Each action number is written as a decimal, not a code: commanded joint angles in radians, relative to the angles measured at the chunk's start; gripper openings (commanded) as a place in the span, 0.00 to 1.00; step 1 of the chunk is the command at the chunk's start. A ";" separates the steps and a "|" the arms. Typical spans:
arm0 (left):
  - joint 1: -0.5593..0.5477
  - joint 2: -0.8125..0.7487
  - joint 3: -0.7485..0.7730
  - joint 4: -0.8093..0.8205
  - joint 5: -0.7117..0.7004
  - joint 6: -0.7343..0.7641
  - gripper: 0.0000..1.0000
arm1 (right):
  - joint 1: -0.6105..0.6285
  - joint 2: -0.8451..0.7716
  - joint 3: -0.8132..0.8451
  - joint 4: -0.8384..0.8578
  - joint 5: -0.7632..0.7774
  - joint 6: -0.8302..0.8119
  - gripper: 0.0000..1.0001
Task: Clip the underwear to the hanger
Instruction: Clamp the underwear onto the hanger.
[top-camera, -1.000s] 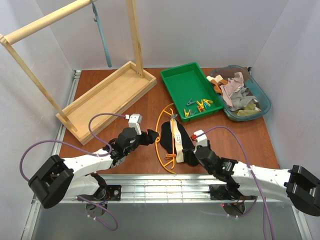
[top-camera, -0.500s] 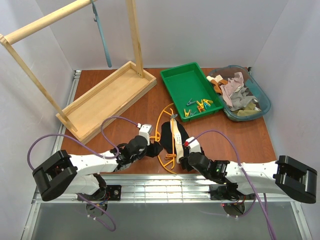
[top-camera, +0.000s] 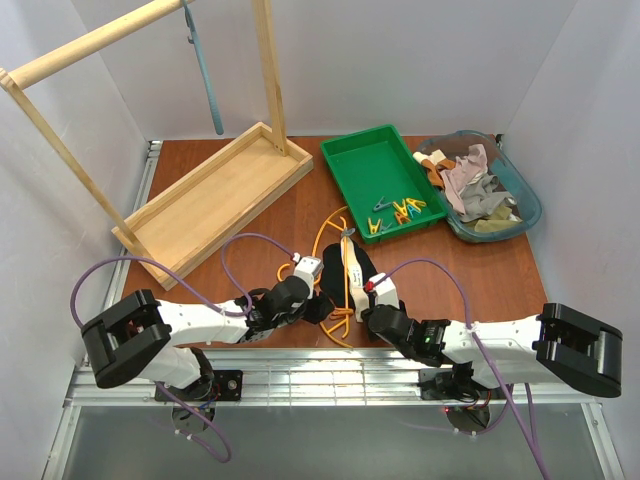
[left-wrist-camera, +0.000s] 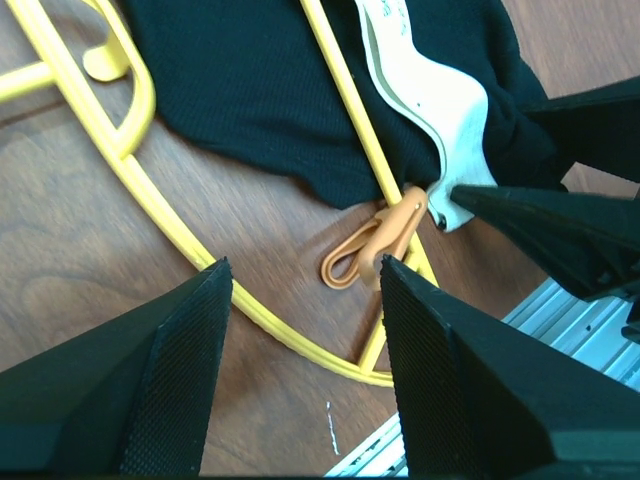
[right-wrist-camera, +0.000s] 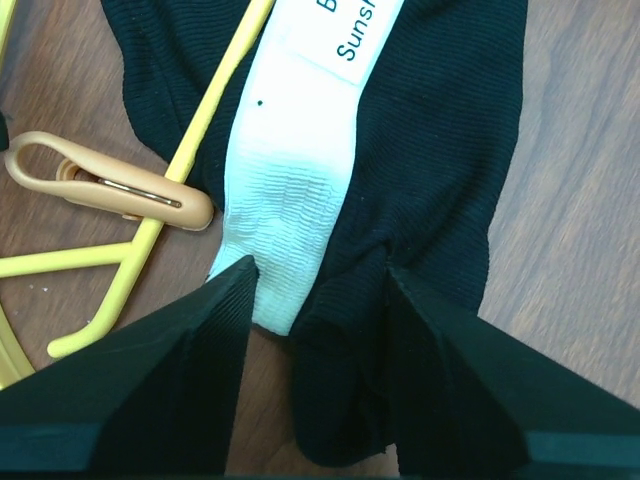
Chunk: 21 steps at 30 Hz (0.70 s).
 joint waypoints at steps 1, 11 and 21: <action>-0.013 -0.008 0.025 -0.014 0.015 0.016 0.52 | 0.006 -0.001 0.018 -0.069 0.020 0.012 0.42; -0.017 -0.030 0.005 0.004 0.044 0.012 0.43 | 0.006 -0.003 0.026 -0.072 0.005 0.002 0.25; -0.020 -0.005 0.004 0.015 0.056 0.012 0.39 | 0.005 -0.032 0.032 -0.079 -0.008 -0.014 0.10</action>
